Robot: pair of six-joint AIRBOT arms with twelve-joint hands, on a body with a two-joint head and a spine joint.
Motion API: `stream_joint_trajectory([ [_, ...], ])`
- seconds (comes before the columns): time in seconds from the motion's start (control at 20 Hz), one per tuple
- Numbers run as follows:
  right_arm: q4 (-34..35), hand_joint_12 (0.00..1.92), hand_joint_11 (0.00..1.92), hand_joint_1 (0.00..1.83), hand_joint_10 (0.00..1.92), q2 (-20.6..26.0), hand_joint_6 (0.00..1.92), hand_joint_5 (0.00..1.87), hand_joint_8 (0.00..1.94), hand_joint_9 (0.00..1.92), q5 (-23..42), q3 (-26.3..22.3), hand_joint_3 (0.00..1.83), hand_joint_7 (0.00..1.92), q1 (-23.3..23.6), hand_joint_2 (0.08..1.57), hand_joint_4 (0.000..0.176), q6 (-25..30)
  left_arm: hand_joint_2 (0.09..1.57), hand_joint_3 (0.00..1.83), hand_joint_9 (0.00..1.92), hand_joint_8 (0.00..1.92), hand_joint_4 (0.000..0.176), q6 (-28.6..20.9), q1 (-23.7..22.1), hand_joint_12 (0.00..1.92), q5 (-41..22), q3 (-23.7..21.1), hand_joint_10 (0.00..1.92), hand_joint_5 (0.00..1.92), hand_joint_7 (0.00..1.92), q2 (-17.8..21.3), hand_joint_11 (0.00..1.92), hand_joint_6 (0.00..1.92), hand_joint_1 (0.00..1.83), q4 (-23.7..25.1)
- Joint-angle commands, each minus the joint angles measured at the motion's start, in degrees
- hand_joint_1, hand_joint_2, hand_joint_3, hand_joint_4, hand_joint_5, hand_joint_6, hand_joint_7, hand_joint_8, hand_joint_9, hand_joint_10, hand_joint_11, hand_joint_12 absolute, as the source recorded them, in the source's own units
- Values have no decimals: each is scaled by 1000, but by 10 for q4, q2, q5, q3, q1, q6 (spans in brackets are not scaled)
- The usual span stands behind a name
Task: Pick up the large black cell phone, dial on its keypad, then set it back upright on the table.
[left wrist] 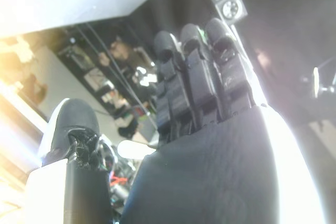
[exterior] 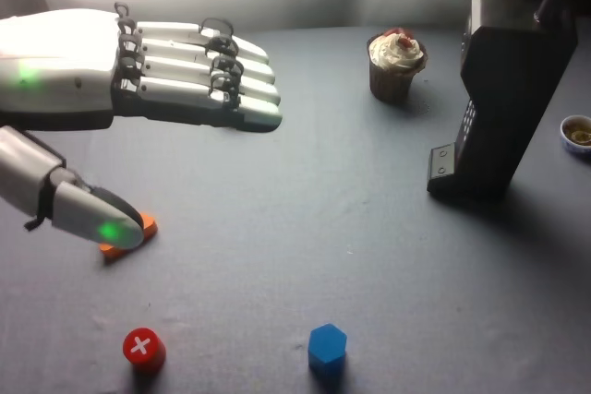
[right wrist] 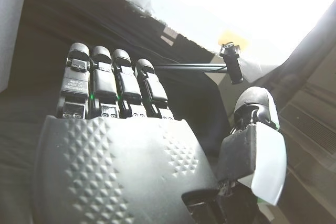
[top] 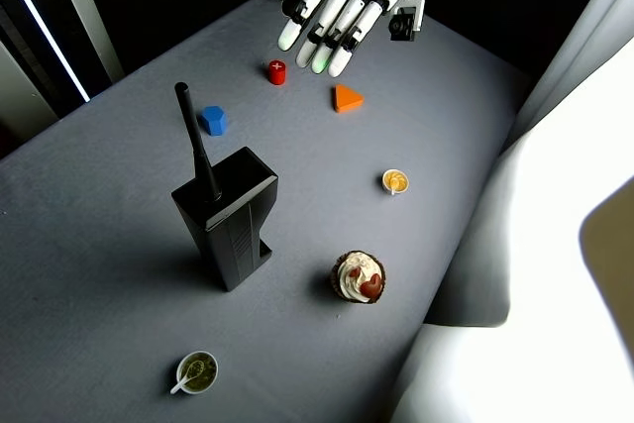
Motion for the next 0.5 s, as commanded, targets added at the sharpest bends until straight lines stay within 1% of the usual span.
stream_joint_trajectory([
  [0.0,13,358,0,18,7,0,4,82,4,94,71,3,12,94,1,983,0,5,1110,18,113,0,0,-2,-12,375,-39,1,3,155,158,2,0,2,0,-57],
  [0.05,13,334,0,43,1,0,1,70,1,82,71,3,5,82,1,976,0,5,1113,11,96,0,0,-1,-10,350,-40,1,1,145,141,2,0,0,0,-58],
  [0.15,13,350,0,91,2,0,1,75,2,89,71,3,0,90,1,964,0,5,1113,6,87,0,0,-1,-7,320,-41,1,1,142,139,2,0,3,0,-58],
  [0.2,13,393,0,122,5,0,1,77,2,104,71,3,0,96,1,950,0,5,1112,3,84,0,0,-1,-7,303,-41,1,0,142,136,2,0,2,0,-58],
  [0.25,13,417,0,137,6,1,3,85,3,117,71,3,0,103,1,940,0,5,1112,3,83,1,0,-1,-8,301,-41,1,0,145,137,3,0,2,0,-59],
  [0.3,13,438,0,132,5,1,2,87,2,122,71,2,0,107,1,930,0,5,1113,2,95,4,0,-1,-12,339,-41,1,3,151,149,3,0,3,0,-59],
  [0.35,13,420,0,152,1,0,0,76,0,102,71,2,0,90,1,923,0,5,1111,1,101,4,0,-1,-16,347,-41,1,5,150,153,4,0,2,0,-59],
  [0.4,13,392,0,181,0,0,0,73,0,91,71,2,0,85,1,912,0,5,1113,2,106,4,0,-3,-21,348,-43,1,6,154,154,4,0,3,0,-58],
  [0.45,13,421,0,206,2,-1,1,76,2,98,71,3,0,90,1,901,0,5,1116,2,101,3,0,-4,-25,313,-43,1,3,157,155,5,0,3,0,-58],
])
